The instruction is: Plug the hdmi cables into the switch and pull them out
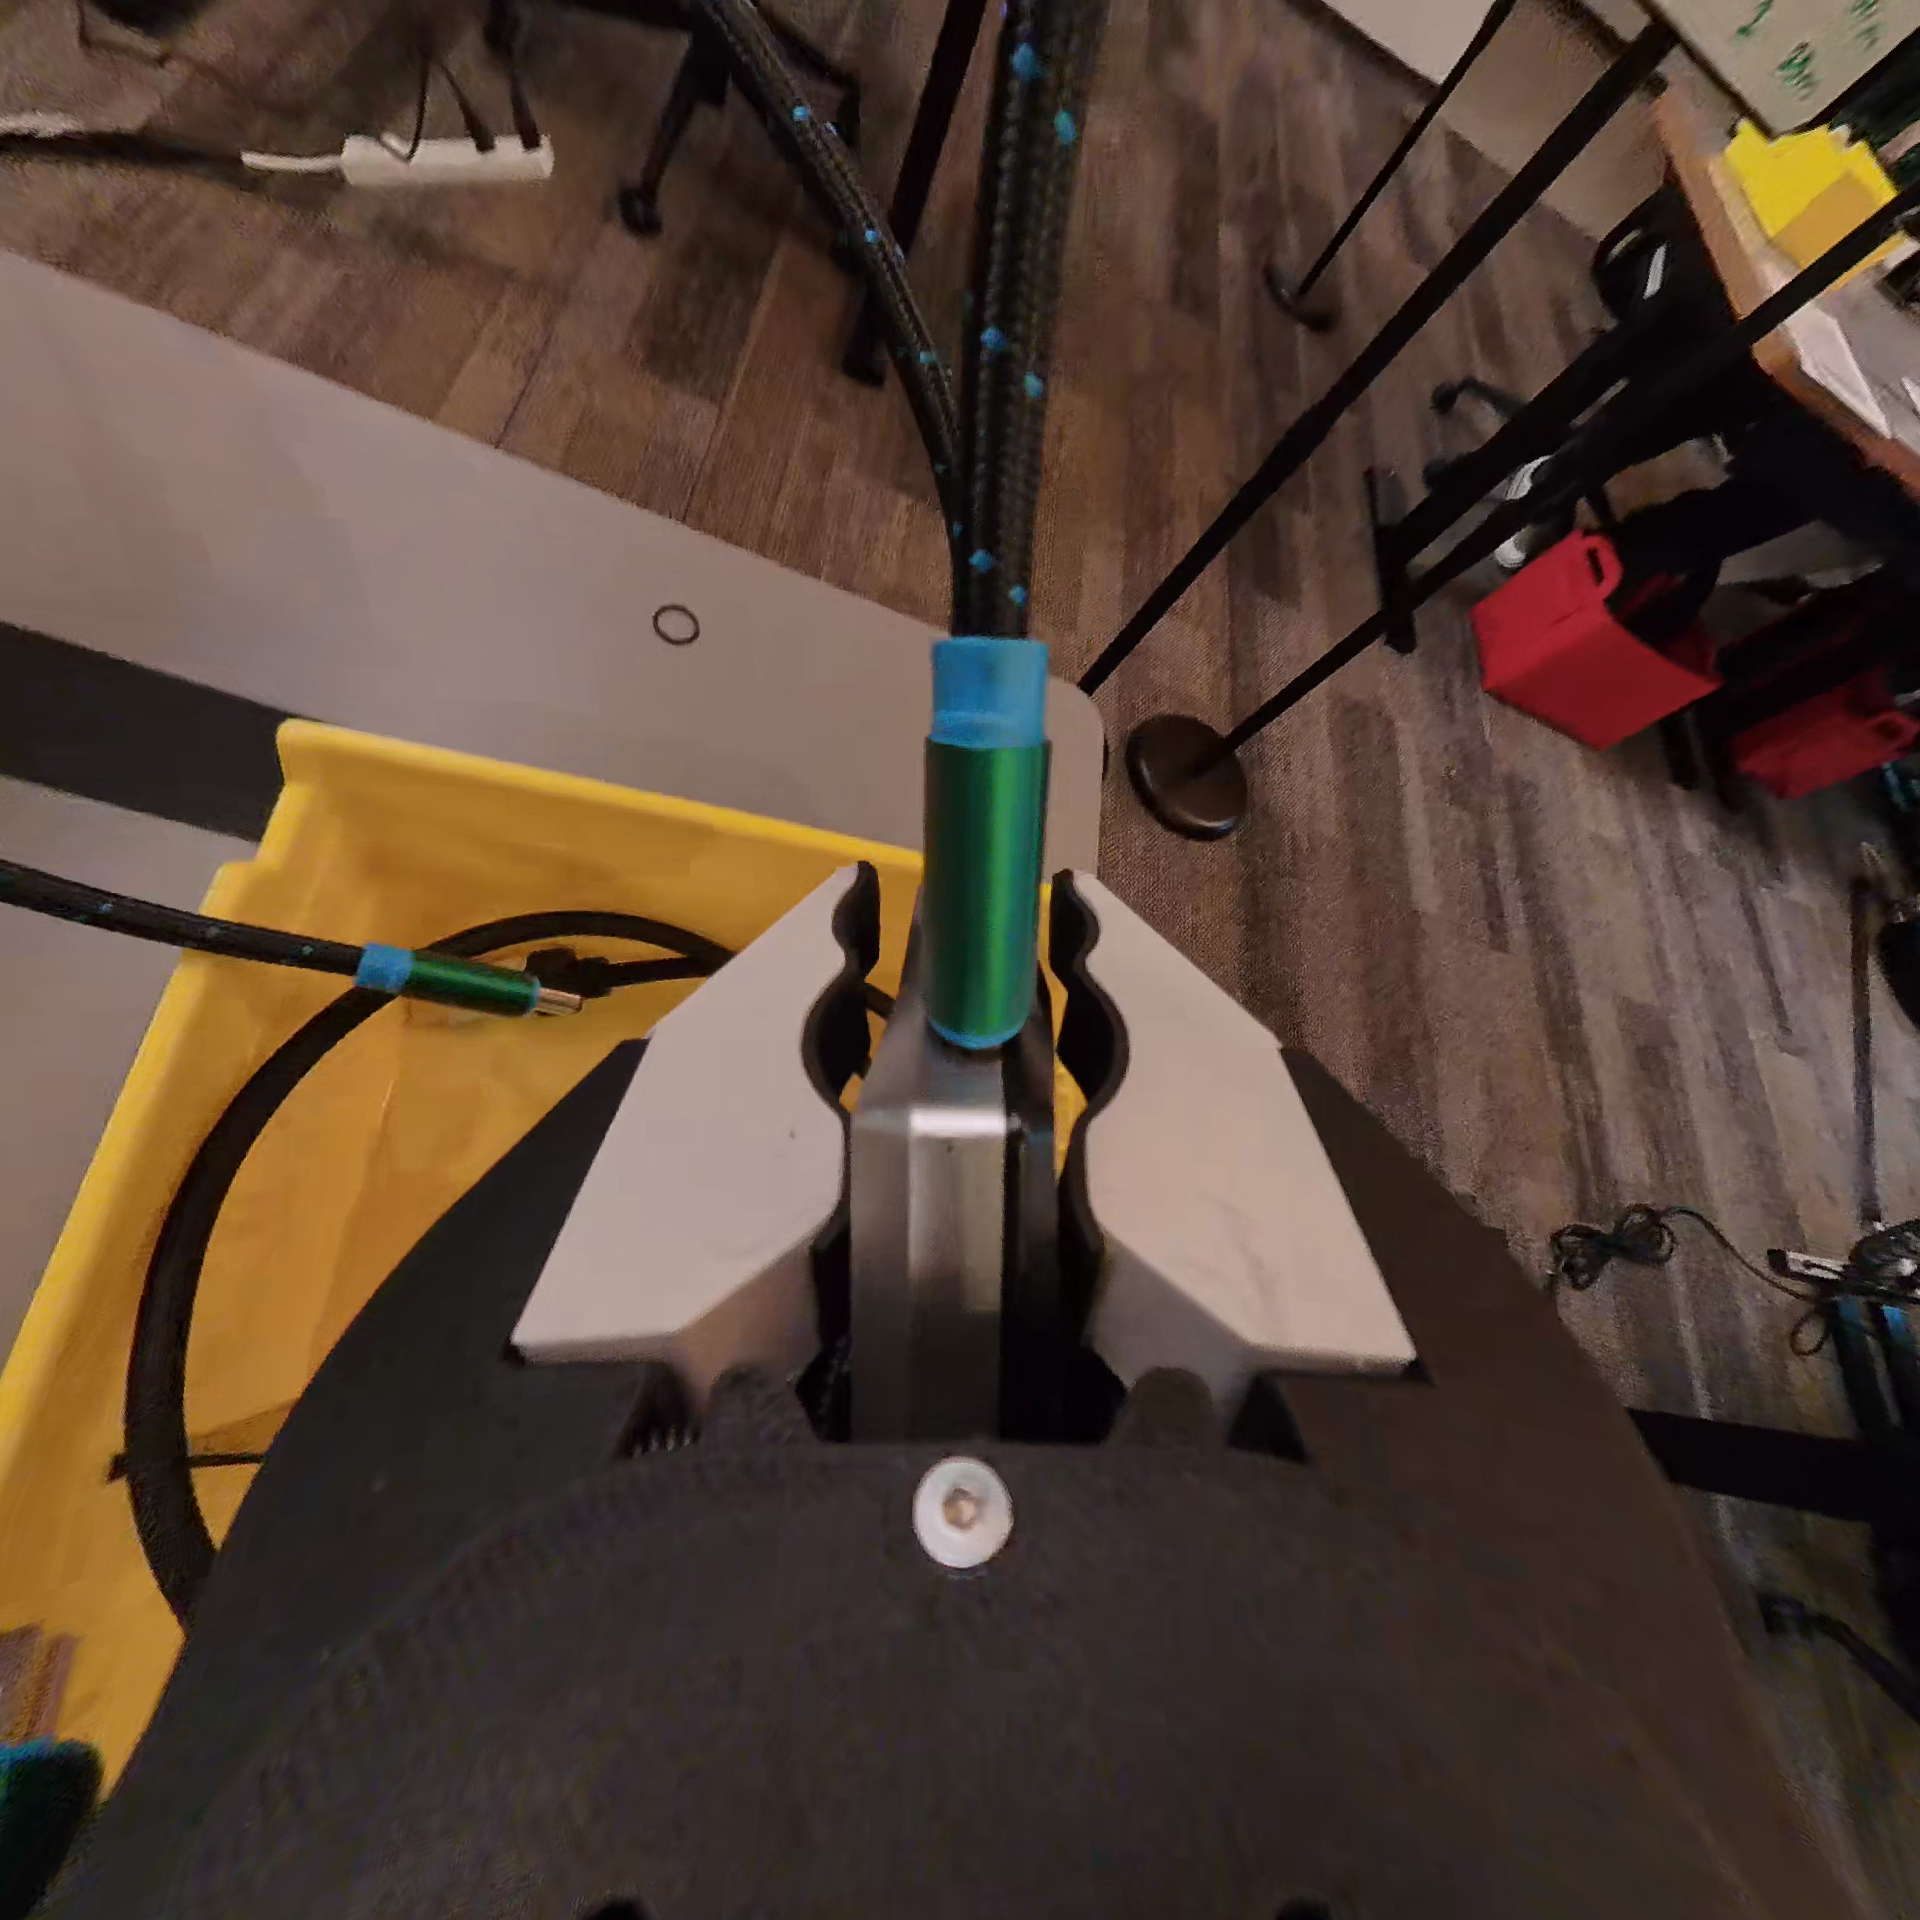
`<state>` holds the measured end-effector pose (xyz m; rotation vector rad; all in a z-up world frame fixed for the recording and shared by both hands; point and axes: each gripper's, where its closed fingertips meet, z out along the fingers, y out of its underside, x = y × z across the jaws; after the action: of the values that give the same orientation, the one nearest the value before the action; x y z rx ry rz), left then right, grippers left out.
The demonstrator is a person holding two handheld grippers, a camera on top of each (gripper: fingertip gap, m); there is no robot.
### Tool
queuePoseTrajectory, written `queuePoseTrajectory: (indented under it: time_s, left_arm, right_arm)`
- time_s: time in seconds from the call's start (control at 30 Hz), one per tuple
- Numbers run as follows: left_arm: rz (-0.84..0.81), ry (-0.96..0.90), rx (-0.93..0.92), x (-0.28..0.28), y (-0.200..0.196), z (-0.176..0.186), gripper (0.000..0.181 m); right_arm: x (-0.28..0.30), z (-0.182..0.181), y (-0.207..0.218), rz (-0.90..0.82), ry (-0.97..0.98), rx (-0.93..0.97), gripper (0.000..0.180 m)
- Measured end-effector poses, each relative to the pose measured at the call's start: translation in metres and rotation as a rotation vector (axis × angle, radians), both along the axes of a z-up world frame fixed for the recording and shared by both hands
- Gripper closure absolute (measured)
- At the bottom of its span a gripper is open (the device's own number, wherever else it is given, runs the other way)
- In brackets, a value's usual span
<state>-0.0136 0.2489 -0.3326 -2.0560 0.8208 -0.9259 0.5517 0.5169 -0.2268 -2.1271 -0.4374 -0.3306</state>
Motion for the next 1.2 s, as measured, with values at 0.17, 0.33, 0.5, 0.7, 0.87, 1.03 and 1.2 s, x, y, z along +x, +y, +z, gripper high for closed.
queuePoseTrajectory:
  time_s: [0.17,0.33,0.5,0.7,0.87,1.03,1.2]
  left_arm:
    - [-0.007,0.007,0.002,0.001,-0.001,0.0,0.167]
    - [-0.008,0.008,0.006,0.0,-0.002,0.001,0.167]
    - [-0.009,0.007,0.001,0.0,-0.002,-0.001,0.167]
    - [-0.017,0.011,-0.002,0.002,-0.003,-0.003,0.167]
    - [-0.02,0.011,0.001,0.001,-0.004,-0.001,0.167]
    - [-0.026,0.012,0.003,0.001,-0.004,0.0,0.167]
    - [-0.033,0.013,-0.005,0.002,-0.004,-0.003,0.167]
  right_arm:
    - [-0.015,-0.032,-0.002,0.052,-0.091,-0.104,0.147]
    - [-0.025,-0.074,-0.006,0.092,-0.152,-0.23,0.147]
    - [-0.037,-0.095,-0.007,0.086,-0.045,-0.251,0.146]
    - [-0.054,-0.105,-0.009,0.11,0.063,-0.282,0.145]
    - [-0.083,-0.112,-0.018,0.184,0.196,-0.373,0.145]
    - [-0.105,-0.113,-0.023,0.216,0.254,-0.402,0.146]
    - [-0.161,-0.121,-0.036,0.324,0.268,-0.507,0.145]
